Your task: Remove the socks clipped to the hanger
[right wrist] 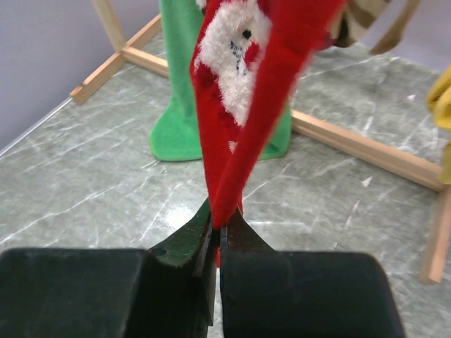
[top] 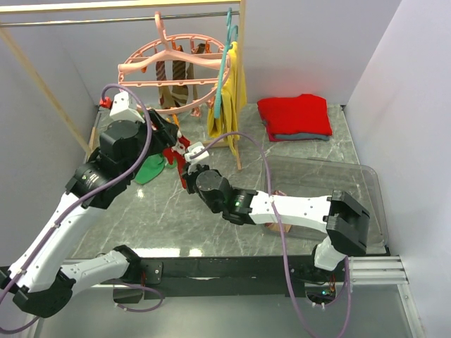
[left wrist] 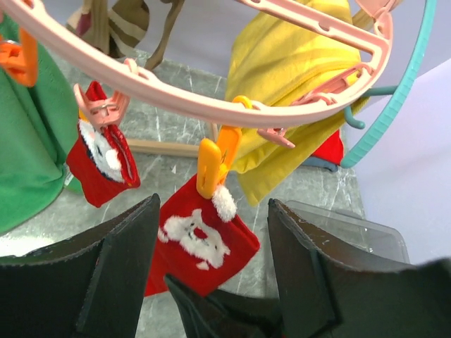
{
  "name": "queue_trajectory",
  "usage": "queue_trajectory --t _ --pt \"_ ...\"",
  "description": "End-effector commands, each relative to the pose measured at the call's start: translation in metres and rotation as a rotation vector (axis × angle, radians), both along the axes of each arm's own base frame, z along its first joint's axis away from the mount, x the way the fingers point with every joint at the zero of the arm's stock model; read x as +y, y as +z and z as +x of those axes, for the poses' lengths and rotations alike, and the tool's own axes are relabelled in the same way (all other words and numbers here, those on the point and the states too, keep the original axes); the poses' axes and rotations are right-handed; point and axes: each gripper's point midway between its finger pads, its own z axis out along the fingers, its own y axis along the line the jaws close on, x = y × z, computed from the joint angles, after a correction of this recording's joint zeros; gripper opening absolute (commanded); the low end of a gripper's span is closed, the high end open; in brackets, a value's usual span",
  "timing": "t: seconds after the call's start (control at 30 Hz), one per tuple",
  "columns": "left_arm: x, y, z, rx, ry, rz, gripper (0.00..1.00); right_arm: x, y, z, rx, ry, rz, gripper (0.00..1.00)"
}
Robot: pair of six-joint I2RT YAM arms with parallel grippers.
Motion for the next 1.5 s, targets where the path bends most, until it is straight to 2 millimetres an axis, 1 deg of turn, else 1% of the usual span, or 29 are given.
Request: queue_trajectory --t 0.0,0.1,0.2,0.33,0.47,0.57,0.73,0.77,0.9,0.97,1.0,1.03,1.07,1.13,1.17,1.23,1.27,1.33,1.47 --pt "-0.002 0.018 0.009 -0.061 0.011 0.003 0.68 -0.008 0.035 0.003 -0.053 -0.083 0.035 0.0" --pt "0.001 0.019 0.015 -0.063 0.032 0.031 0.68 -0.008 0.041 0.002 -0.06 -0.085 0.039 0.0" --pt "-0.003 0.02 0.019 -0.069 0.03 0.032 0.68 -0.007 0.042 0.0 -0.068 -0.088 0.025 0.0" --pt "-0.007 0.012 0.029 -0.05 0.04 0.054 0.69 -0.007 0.042 -0.002 -0.07 -0.093 0.019 0.0" --pt "-0.009 0.017 0.034 -0.074 0.044 0.045 0.7 -0.006 0.042 -0.003 -0.073 -0.096 0.009 0.0" --pt "-0.01 0.016 0.037 -0.075 0.047 0.052 0.7 -0.006 0.045 -0.005 -0.08 -0.1 0.008 0.0" --pt "-0.009 0.007 0.048 -0.063 0.085 0.1 0.69 -0.006 0.046 -0.009 -0.085 -0.1 0.004 0.0" --pt "-0.008 0.007 0.049 -0.067 0.089 0.108 0.64 -0.007 0.047 -0.008 -0.084 -0.101 0.007 0.0" --pt "-0.008 0.005 0.054 -0.069 0.097 0.133 0.55 -0.007 0.048 -0.012 -0.083 -0.097 0.013 0.0" --pt "-0.008 0.004 0.055 -0.063 0.099 0.14 0.48 -0.007 0.047 -0.012 -0.084 -0.097 0.01 0.0" --pt "-0.008 0.003 0.055 -0.062 0.099 0.142 0.46 -0.007 0.047 -0.013 -0.084 -0.095 0.01 0.0" --pt "-0.008 0.004 0.054 -0.064 0.098 0.139 0.43 -0.008 0.046 -0.012 -0.083 -0.099 0.01 0.0" --pt "-0.007 0.006 0.054 -0.07 0.1 0.135 0.37 -0.008 0.046 -0.012 -0.083 -0.098 0.007 0.0" --pt "-0.007 0.009 0.052 -0.079 0.094 0.13 0.33 -0.008 0.046 -0.013 -0.083 -0.097 0.008 0.0" --pt "-0.007 0.011 0.052 -0.086 0.092 0.129 0.27 -0.008 0.045 -0.013 -0.082 -0.098 0.007 0.0" --pt "-0.007 0.012 0.051 -0.087 0.089 0.129 0.2 -0.008 0.044 -0.013 -0.08 -0.099 0.006 0.0" --pt "-0.006 0.012 0.051 -0.087 0.091 0.129 0.13 -0.008 0.044 -0.013 -0.08 -0.099 0.006 0.0" --pt "-0.006 0.013 0.051 -0.088 0.091 0.126 0.01 -0.008 0.043 -0.013 -0.078 -0.1 0.001 0.0" --pt "-0.007 0.013 0.049 -0.091 0.08 0.121 0.01 -0.013 0.038 -0.014 -0.071 -0.109 -0.009 0.0"
